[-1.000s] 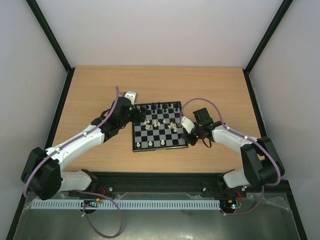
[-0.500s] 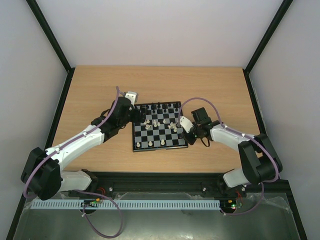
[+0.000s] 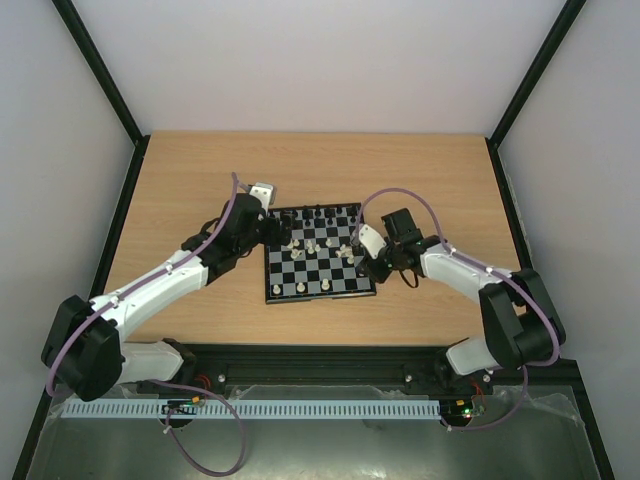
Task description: Set up the chess pieces on the board
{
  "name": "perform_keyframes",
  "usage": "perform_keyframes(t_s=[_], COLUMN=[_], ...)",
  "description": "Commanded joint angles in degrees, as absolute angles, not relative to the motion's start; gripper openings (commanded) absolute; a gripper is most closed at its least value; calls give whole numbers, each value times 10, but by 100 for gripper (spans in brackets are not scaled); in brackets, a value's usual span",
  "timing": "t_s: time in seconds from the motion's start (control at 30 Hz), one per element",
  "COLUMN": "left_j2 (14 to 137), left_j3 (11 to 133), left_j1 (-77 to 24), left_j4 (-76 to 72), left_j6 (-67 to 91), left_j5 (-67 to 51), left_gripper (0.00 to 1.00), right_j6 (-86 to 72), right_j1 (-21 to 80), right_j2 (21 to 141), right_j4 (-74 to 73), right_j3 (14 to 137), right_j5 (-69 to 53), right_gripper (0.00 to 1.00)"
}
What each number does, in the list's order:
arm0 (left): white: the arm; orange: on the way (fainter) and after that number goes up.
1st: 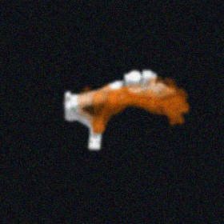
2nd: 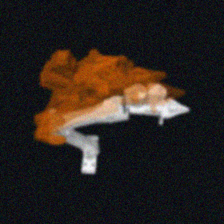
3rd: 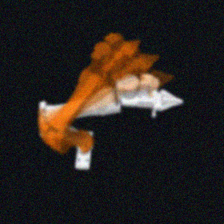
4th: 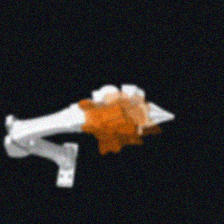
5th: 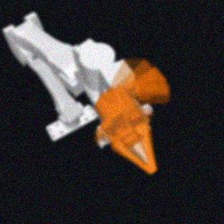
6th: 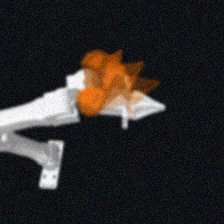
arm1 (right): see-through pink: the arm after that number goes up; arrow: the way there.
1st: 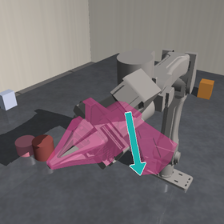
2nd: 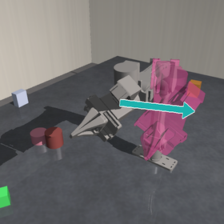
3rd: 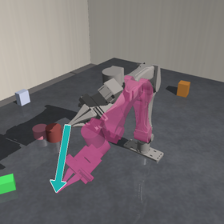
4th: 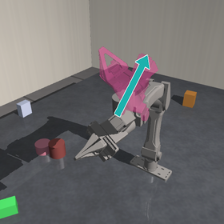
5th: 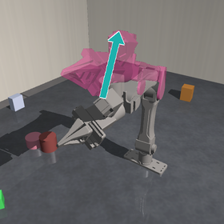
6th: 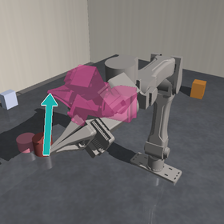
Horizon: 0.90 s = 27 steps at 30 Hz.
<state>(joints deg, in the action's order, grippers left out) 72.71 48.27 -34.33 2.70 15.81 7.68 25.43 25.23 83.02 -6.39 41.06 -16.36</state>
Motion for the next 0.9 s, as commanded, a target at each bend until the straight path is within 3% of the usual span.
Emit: perform_keyframes(t_s=[0.0, 0.37, 0.7, 0.87], left_j2=[707, 689, 687, 689], left_j3=[497, 492, 493, 493], left_j1=[-340, -340, -340, -340], left_j4=[34, 39, 40, 41], left_j6=[152, 153, 152, 150], left_j5=[75, 95, 91, 91], left_gripper=[99, 99, 99, 99], right_j6=[230, 168, 177, 176], right_j1=[256, 256, 266, 278], right_j2=[800, 913, 941, 961], right_j4=[-108, -220, -231, -228], right_j3=[469, 630, 617, 615], right_j5=[-166, -196, -170, -151], right_gripper=[43, 37, 39, 35])
